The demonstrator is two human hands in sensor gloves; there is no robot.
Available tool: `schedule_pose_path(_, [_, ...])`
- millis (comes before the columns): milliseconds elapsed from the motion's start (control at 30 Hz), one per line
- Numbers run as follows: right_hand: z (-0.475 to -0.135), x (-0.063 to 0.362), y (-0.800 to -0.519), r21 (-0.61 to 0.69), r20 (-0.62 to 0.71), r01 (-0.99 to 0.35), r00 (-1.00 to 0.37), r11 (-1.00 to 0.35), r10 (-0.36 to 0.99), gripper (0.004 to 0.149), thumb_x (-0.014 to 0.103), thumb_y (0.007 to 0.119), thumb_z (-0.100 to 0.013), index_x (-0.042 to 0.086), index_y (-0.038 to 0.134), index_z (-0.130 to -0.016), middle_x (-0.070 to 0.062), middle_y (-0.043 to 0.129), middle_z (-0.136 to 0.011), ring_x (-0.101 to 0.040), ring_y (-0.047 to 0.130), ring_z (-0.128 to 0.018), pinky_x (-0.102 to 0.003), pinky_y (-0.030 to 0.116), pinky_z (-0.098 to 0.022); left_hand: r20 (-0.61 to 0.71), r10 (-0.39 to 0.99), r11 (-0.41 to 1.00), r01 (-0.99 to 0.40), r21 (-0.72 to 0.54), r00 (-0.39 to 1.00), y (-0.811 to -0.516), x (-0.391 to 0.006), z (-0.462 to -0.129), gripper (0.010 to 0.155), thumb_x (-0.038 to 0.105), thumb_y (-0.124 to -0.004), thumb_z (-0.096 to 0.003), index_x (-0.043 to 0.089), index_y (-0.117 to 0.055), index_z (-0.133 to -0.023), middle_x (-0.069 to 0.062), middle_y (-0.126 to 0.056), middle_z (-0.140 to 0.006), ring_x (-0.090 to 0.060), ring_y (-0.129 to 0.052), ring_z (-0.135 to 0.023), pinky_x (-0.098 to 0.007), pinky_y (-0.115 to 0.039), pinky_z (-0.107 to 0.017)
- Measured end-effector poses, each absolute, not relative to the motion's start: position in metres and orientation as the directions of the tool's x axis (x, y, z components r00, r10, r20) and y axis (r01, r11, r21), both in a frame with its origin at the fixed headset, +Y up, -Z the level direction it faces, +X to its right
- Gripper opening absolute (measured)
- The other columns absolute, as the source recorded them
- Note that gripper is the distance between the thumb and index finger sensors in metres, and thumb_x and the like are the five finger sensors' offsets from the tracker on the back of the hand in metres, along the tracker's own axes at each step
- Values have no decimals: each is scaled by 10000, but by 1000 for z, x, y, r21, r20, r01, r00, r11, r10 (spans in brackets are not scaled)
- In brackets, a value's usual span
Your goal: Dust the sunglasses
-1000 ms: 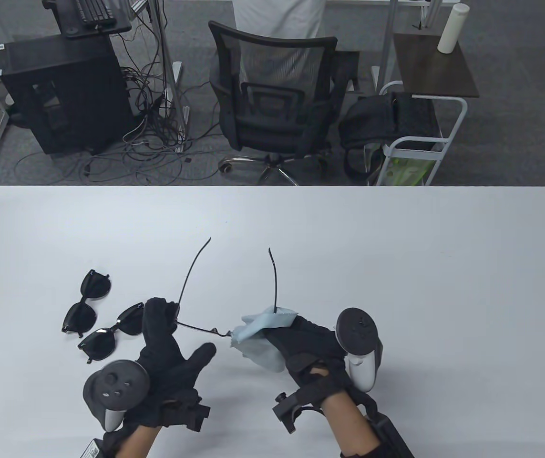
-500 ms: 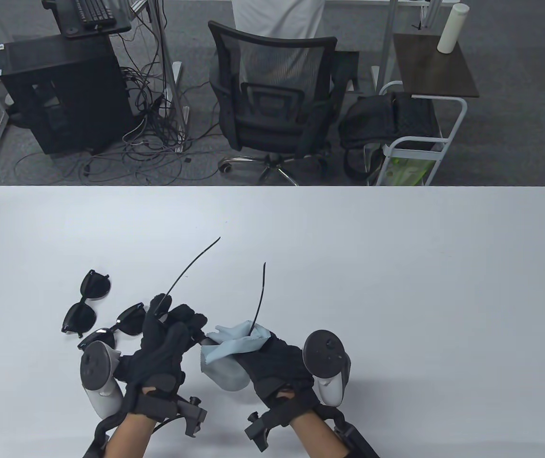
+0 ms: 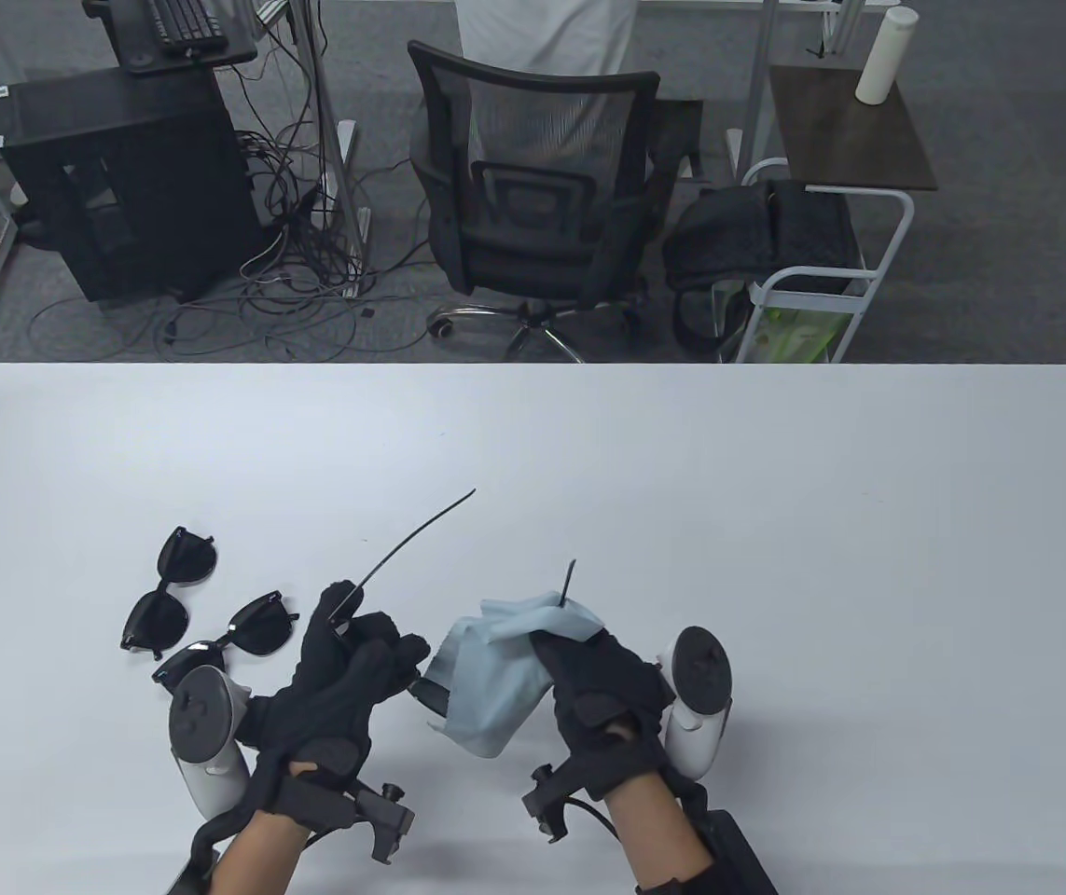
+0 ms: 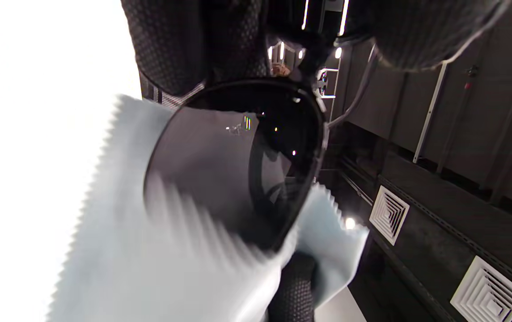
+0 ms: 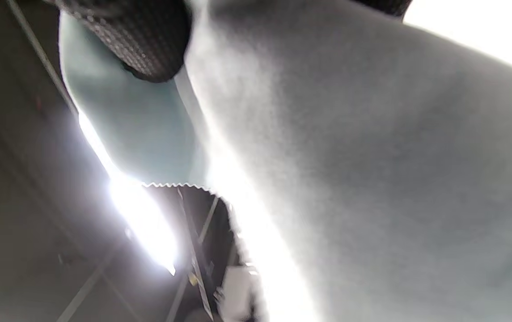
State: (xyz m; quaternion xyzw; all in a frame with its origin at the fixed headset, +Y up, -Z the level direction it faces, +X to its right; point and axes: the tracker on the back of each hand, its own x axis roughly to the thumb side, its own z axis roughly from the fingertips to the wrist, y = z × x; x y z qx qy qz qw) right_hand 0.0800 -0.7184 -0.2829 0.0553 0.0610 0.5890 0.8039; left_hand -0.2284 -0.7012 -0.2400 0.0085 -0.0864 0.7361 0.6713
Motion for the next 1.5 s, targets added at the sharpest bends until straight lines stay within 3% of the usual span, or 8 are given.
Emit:
schedule_pose_path(133, [-288,94,-728,156,-139,-843,497,514,857,413,484,716,-530,193,717,-823,98,957,-706,-168,939,-717,-397,724,-646,119,984,-106,-971,-214,-133,-703,-221,-241,898,572,-756,-465,219,-208,-1084,-130,-507,-1048,-210,-941,-815,-360,-880,-565])
schedule_pose_path(200, [-288,90,-727,189,-155,-830,503,525,850,419,484,722,-529,188,713,-825,89,953,-709,-176,934,-718,-403,716,-649,123,982,-112,-967,-229,-142,-703,-218,-241,903,559,-752,-469,215,-183,-1080,-138,-480,-1054,-221,-931,-823,-366,-873,-572])
schedule_pose_path(400, [-281,76,-715,273,-57,-895,352,353,934,427,487,736,-521,200,698,-835,88,938,-729,-184,917,-739,-417,698,-655,135,974,-150,-967,-207,-180,-703,-223,-241,900,552,-736,-477,224,-150,-1077,-146,-448,-1067,-211,-922,-842,-359,-866,-585])
schedule_pose_path(567, [-269,50,-710,321,93,-947,53,21,994,442,493,772,-494,230,692,-840,97,929,-748,-207,863,-795,-449,664,-669,149,966,-185,-968,-169,-210,-703,-226,-241,897,556,-720,-484,235,-123,-1072,-136,-421,-1076,-195,-904,-867,-349,-857,-607])
schedule_pose_path(700, [-258,30,-712,347,120,-937,-7,-48,993,458,489,790,-483,250,666,-854,113,907,-772,-225,824,-833,-472,648,-678,150,961,-213,-966,-144,-234,-702,-231,-241,895,559,-719,-485,249,-121,-1074,-134,-419,-1079,-187,-901,-870,-346,-853,-613])
schedule_pose_path(933, [-269,47,-719,278,39,-958,87,73,995,436,489,769,-496,224,707,-837,91,943,-733,-206,872,-790,-451,670,-668,130,977,-145,-973,-179,-170,-705,-225,-243,892,548,-713,-488,216,-129,-1074,-164,-434,-1065,-191,-905,-851,-366,-843,-605])
schedule_pose_path(1300, [-283,89,-724,163,-106,-888,417,429,903,413,499,710,-531,210,720,-826,104,960,-700,-184,903,-753,-418,689,-662,166,980,-64,-968,-244,-107,-702,-215,-241,887,535,-721,-486,220,-140,-1077,-169,-434,-1068,-207,-903,-849,-370,-832,-605])
schedule_pose_path(1500, [-279,81,-721,196,-70,-915,346,353,936,427,506,714,-529,207,708,-835,101,950,-713,-187,894,-762,-422,679,-668,188,976,-65,-975,-213,-106,-701,-219,-240,887,529,-723,-487,230,-132,-1076,-169,-423,-1075,-203,-904,-857,-368,-833,-610])
